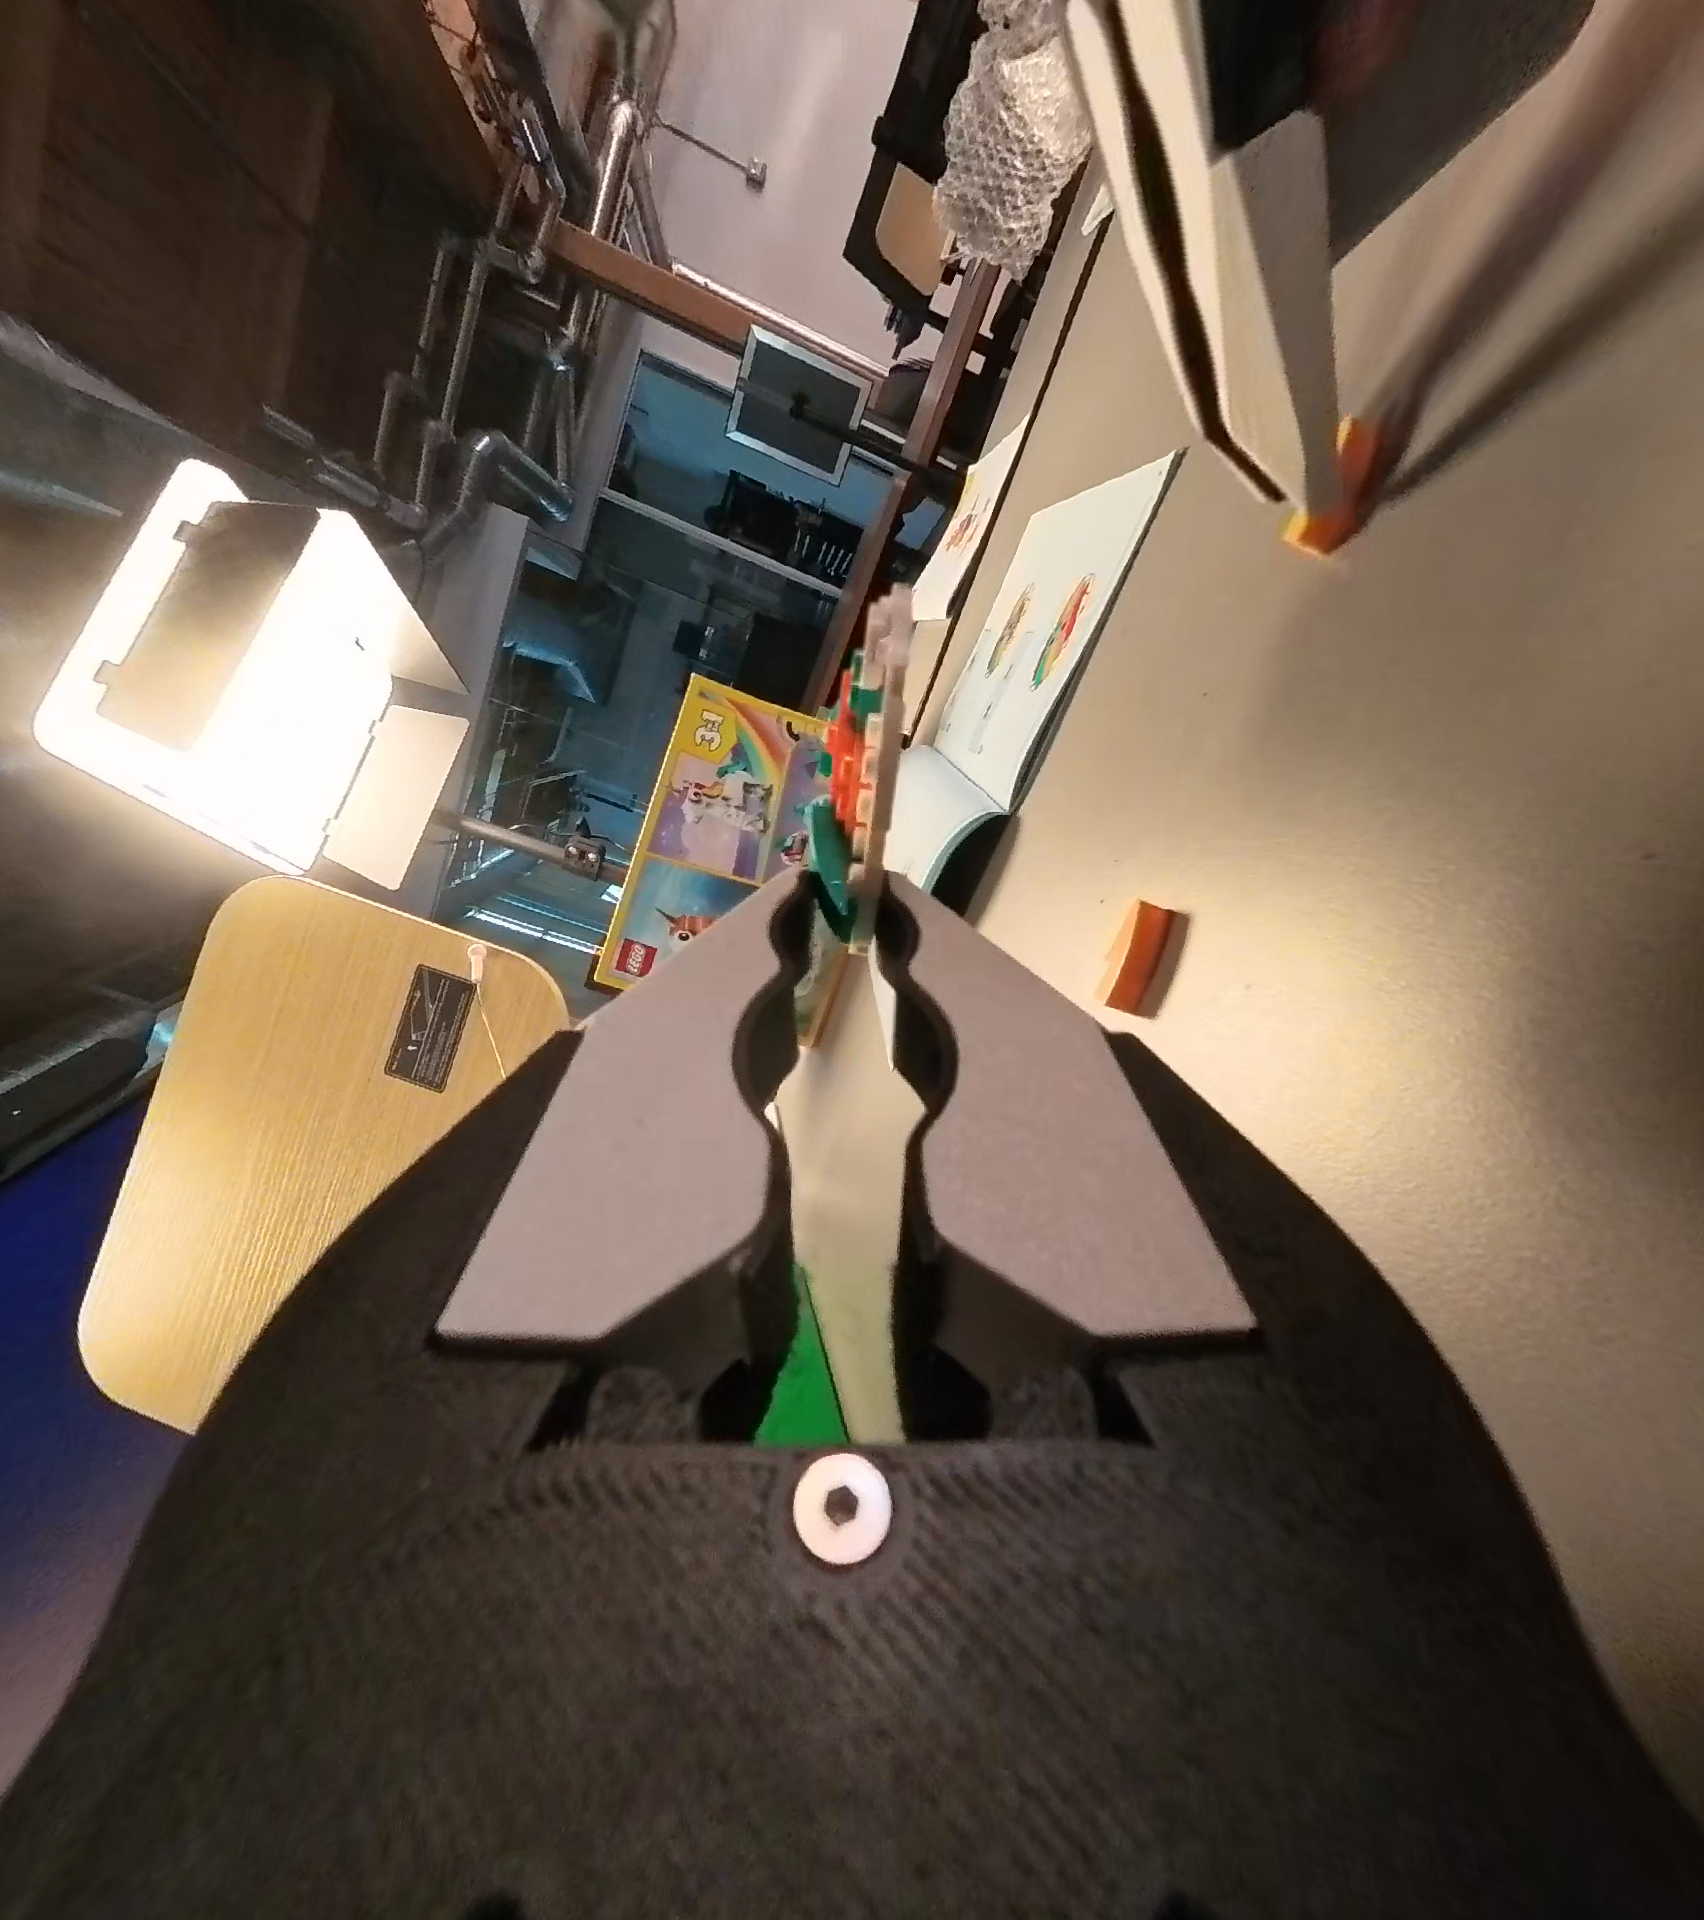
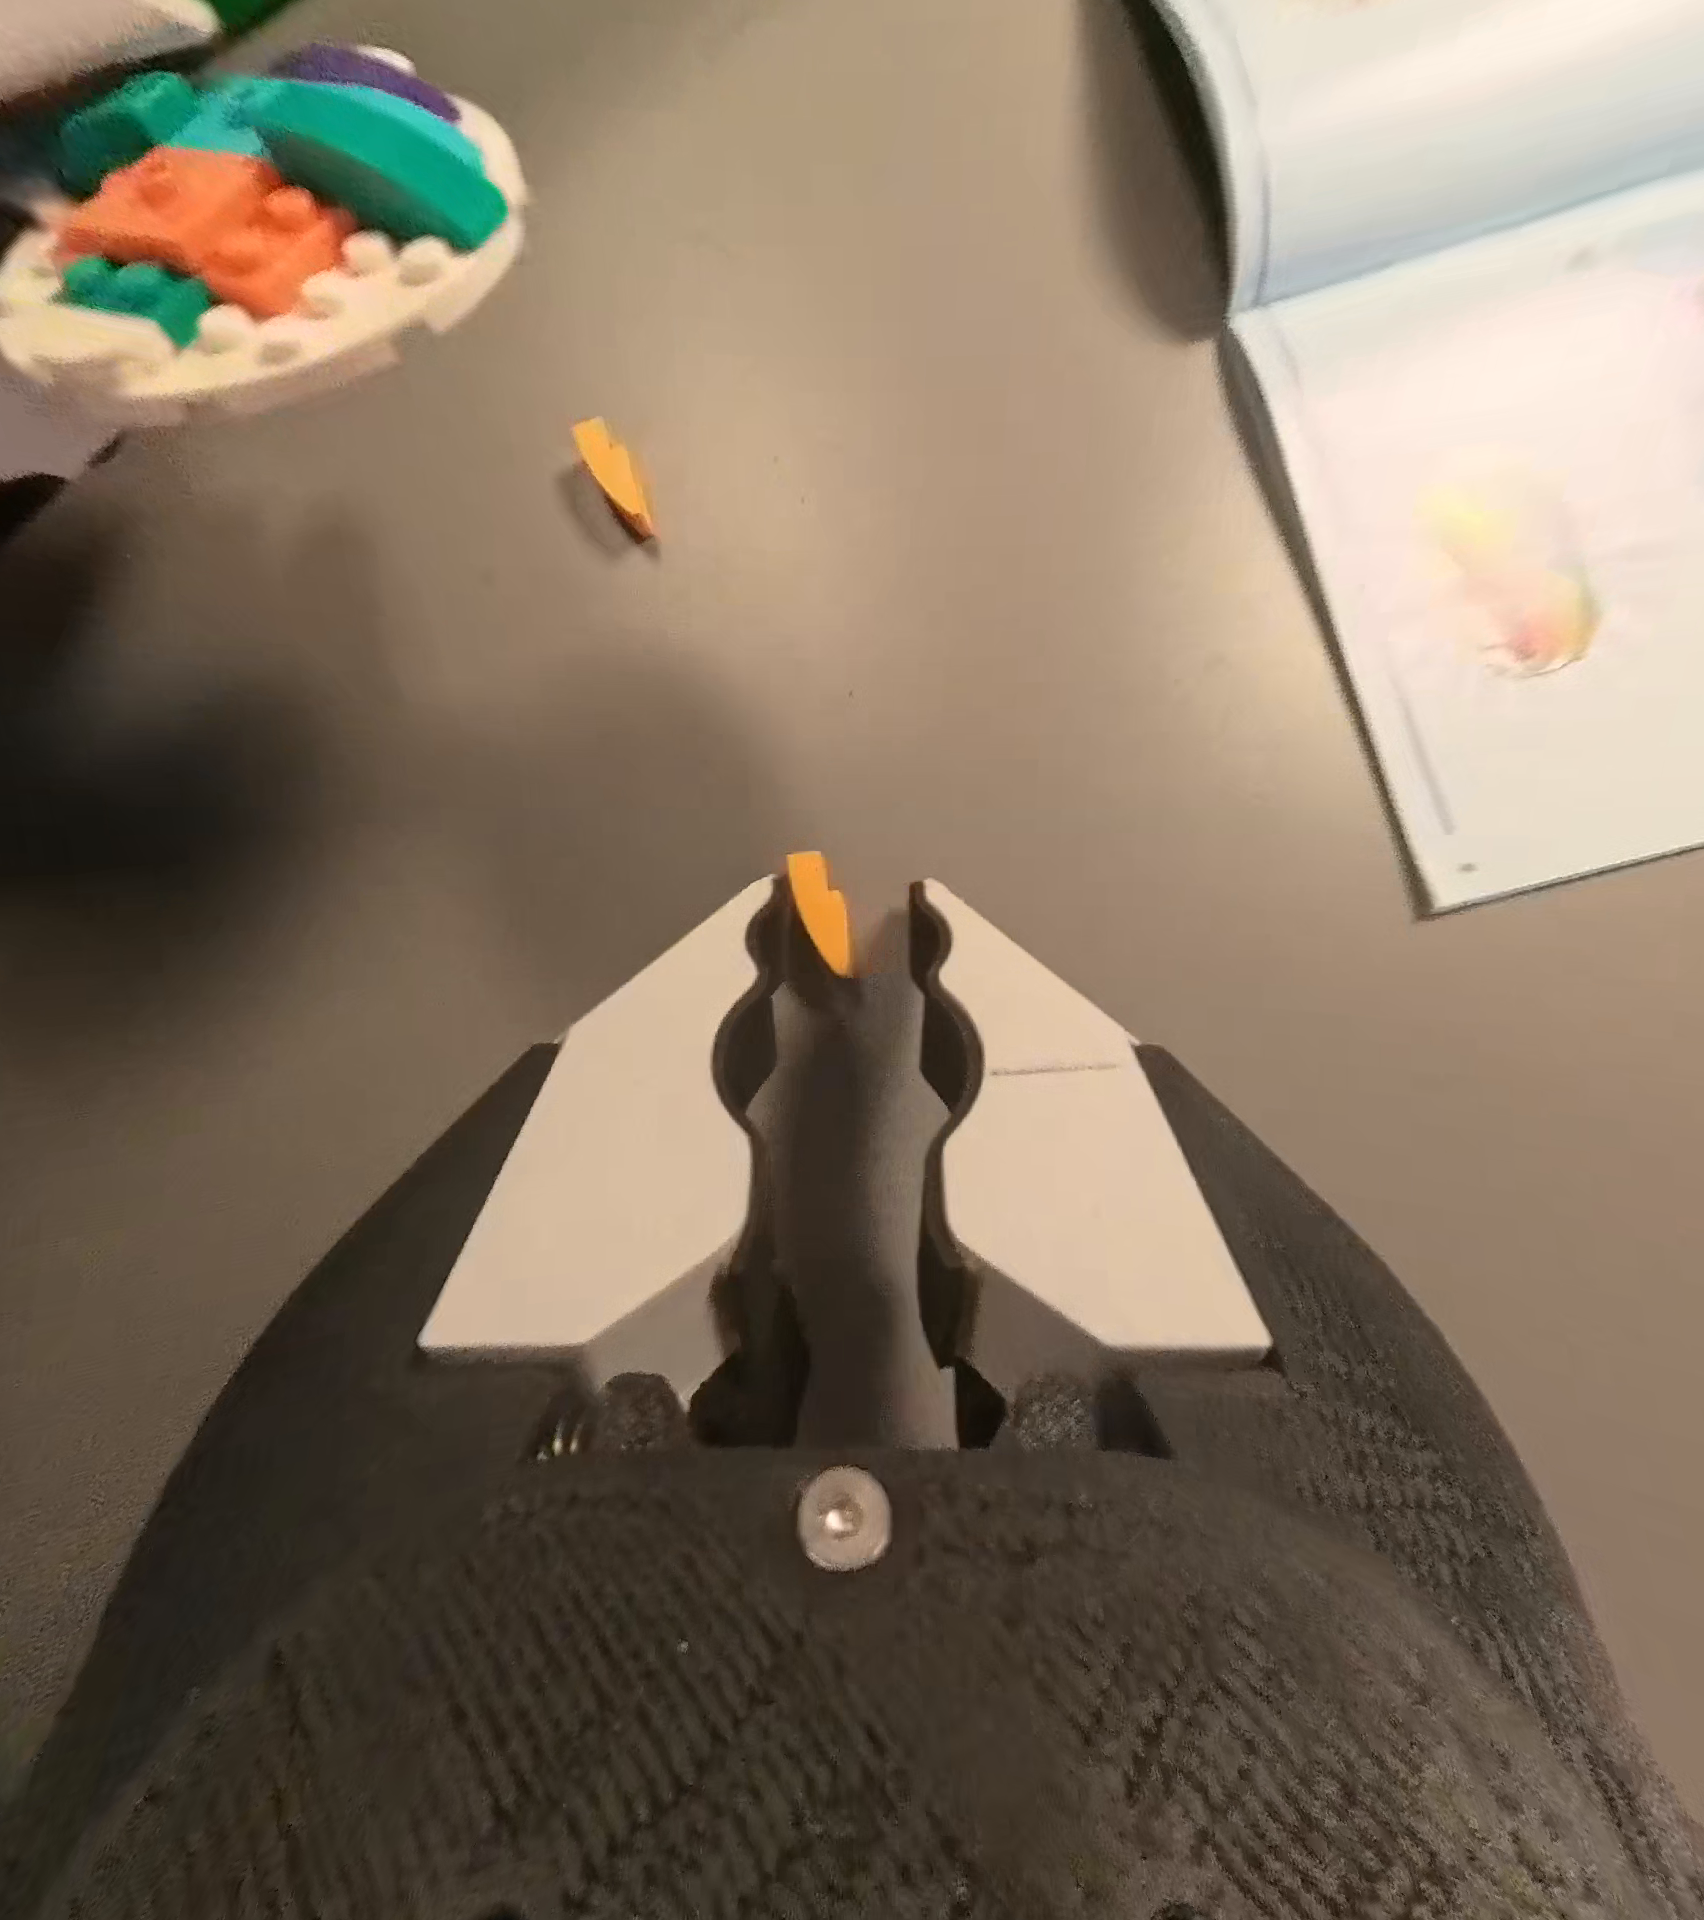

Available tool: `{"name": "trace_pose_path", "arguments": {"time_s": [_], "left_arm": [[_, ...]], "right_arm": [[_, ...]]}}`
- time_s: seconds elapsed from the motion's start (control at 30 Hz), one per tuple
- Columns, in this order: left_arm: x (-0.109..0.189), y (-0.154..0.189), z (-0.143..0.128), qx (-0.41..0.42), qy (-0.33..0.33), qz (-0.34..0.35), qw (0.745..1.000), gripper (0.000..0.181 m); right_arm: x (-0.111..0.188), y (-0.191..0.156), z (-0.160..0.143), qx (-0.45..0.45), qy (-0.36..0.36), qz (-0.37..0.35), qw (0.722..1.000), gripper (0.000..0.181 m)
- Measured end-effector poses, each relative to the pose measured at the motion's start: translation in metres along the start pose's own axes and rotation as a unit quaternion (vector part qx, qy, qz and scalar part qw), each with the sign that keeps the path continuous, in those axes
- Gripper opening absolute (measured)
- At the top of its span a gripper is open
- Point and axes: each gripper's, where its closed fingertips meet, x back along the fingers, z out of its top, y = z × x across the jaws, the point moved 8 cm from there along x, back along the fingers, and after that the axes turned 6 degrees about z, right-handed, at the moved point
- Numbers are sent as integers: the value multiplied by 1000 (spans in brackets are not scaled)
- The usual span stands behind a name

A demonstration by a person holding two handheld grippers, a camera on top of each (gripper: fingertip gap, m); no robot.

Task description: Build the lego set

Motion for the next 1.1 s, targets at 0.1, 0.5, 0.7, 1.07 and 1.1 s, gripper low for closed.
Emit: {"name": "trace_pose_path", "arguments": {"time_s": [0.1, 0.5, 0.7, 1.07, 1.1], "left_arm": [[0, 0, 0, 1, -1, -2, 1000, 10], [0, 3, 1, -30, 6, -1, 1000, 10], [2, 9, 7, -95, 34, 8, 995, 10], [6, 8, 14, -93, 64, 20, 993, 10], [7, 7, 14, -92, 66, 22, 993, 10]], "right_arm": [[3, -12, -1, 95, 21, -45, 994, 21], [16, -16, 4, 13, 80, 47, 996, 3], [44, -22, 44, -77, 83, 305, 946, 3], [18, -20, 80, -37, -128, 360, 924, 3], [18, -20, 81, -38, -131, 361, 922, 3]]}}
